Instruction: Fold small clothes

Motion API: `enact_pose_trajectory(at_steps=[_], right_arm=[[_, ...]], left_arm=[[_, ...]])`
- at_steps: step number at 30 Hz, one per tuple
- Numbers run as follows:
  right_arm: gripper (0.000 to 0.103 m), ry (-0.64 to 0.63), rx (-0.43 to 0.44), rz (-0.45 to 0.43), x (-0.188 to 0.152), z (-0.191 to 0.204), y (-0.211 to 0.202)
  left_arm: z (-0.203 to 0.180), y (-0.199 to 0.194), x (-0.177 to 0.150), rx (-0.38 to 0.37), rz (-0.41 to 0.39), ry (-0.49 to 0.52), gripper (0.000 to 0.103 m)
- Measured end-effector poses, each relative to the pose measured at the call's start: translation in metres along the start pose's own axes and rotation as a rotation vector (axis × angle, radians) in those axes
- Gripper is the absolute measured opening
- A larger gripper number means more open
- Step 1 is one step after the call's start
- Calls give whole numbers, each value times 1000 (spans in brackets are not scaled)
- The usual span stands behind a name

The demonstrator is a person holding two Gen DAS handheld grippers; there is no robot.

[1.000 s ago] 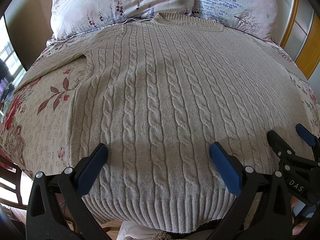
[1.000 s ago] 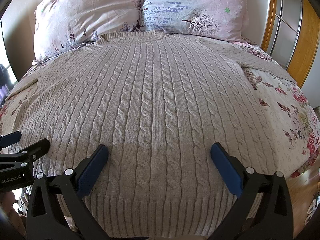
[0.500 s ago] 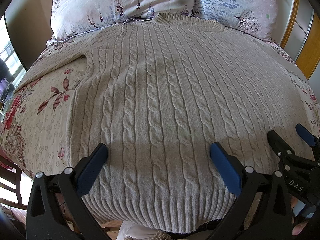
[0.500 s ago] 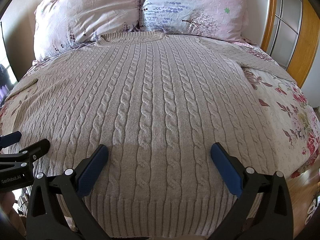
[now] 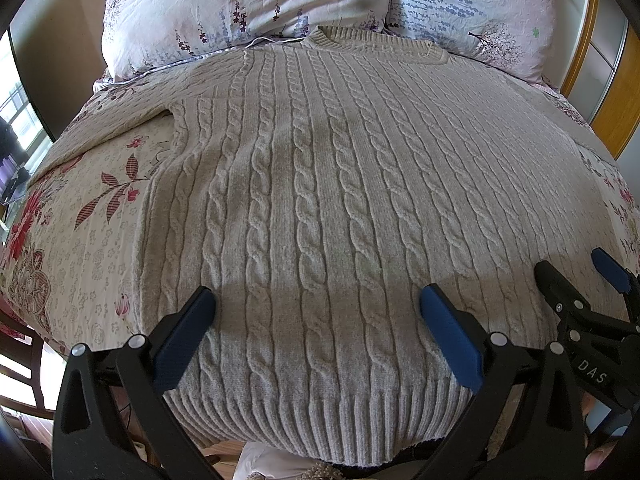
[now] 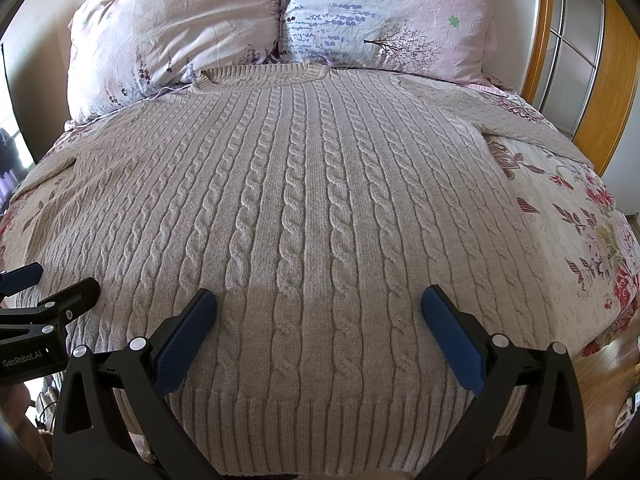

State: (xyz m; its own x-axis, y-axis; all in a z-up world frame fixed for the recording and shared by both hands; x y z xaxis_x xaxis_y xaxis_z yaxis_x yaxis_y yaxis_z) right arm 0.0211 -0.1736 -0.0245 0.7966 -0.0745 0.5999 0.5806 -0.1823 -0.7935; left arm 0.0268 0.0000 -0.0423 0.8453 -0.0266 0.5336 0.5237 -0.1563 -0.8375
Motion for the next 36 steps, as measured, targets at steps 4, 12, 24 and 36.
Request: enact_pose_trajectory(at_steps=[4, 12, 24, 36], right_arm=[[102, 0, 0, 0, 0, 0, 0], [102, -4, 1, 3, 0, 0, 1], [102, -113, 95, -14, 5, 1, 4], [95, -83, 240, 34, 39, -26, 16]], left_arm=[[0, 0, 0, 0, 0, 0, 101], [0, 0, 0, 0, 4, 1, 101], [0, 2, 3, -6, 11, 28, 101], [4, 9, 21, -81, 20, 126, 101]])
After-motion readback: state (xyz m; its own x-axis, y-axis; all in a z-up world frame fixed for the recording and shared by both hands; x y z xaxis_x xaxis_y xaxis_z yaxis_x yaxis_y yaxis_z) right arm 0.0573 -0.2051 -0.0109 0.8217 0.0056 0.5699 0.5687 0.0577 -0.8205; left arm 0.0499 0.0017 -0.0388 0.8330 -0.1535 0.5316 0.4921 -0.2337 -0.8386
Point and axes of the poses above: each gripper's, at about its wrist camera, not at the fingertips, and y roughly the way its jaws point, z to its left, x to its top, the point moved 5 cm from there along y, roughly the way its jaws point, and after that the axes turned 9 degrees about -x, right-handed, at the moved point
